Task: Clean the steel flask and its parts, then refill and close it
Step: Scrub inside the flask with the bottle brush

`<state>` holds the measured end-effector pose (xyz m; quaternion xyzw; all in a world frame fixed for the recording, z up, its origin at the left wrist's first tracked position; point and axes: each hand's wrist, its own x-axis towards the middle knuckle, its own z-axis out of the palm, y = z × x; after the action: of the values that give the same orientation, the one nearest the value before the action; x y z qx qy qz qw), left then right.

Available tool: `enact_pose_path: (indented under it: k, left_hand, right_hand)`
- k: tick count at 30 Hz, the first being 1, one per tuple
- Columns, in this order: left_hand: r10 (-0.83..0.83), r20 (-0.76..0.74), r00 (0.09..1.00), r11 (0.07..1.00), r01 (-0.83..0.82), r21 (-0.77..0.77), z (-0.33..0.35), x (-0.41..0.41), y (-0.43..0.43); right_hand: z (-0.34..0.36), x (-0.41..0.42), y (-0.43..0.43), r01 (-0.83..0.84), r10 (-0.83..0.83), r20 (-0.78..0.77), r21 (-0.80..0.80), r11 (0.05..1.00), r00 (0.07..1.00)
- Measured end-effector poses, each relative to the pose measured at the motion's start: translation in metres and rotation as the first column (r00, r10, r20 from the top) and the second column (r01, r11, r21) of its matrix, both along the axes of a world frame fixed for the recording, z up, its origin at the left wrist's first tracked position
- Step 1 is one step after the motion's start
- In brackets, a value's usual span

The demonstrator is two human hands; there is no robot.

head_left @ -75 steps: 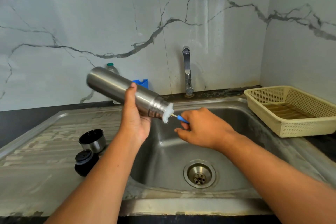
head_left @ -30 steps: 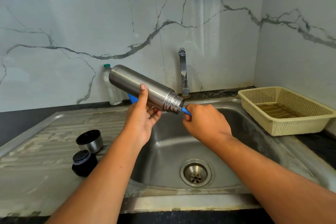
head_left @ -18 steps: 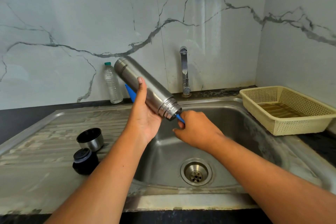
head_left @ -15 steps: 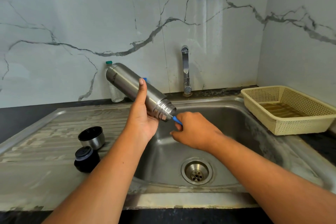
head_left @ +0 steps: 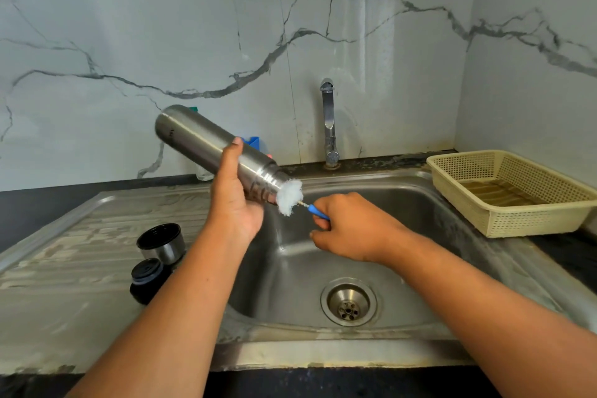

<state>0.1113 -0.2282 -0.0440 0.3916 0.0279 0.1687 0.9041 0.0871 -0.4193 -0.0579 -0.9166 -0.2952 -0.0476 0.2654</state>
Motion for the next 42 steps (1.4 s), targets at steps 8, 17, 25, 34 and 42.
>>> enact_pose_path:
  k: [8, 17, 25, 34, 42]
  left_hand:
    - [-0.003, -0.015, 1.0, 0.992, 0.005, 0.123, -0.012, 0.002, -0.002]
    - [0.015, -0.017, 1.0, 0.982, -0.012, 0.191, -0.012, 0.003, -0.007]
    - [0.016, -0.009, 1.0, 0.975, -0.014, 0.223, -0.018, 0.004, -0.008]
    - [0.042, 0.003, 0.999, 0.975, -0.042, 0.217, -0.022, 0.008, -0.006]
    - [0.061, 0.024, 0.998, 0.981, -0.065, 0.182, -0.016, 0.007, 0.002]
  right_hand:
    - [0.001, -0.001, 0.01, -0.006, 0.006, 0.014, 0.007, 1.0, 1.0]
    - [0.003, 0.0, 0.007, 0.001, -0.001, 0.034, -0.001, 1.0, 0.999]
    - [0.003, -0.001, 0.012, 0.002, -0.001, 0.053, -0.023, 1.0, 0.999]
    - [0.005, -0.003, 0.007, 0.011, -0.007, 0.065, -0.052, 0.999, 0.998]
    - [0.01, -0.005, 0.0, 0.022, -0.014, 0.113, -0.071, 0.997, 0.993]
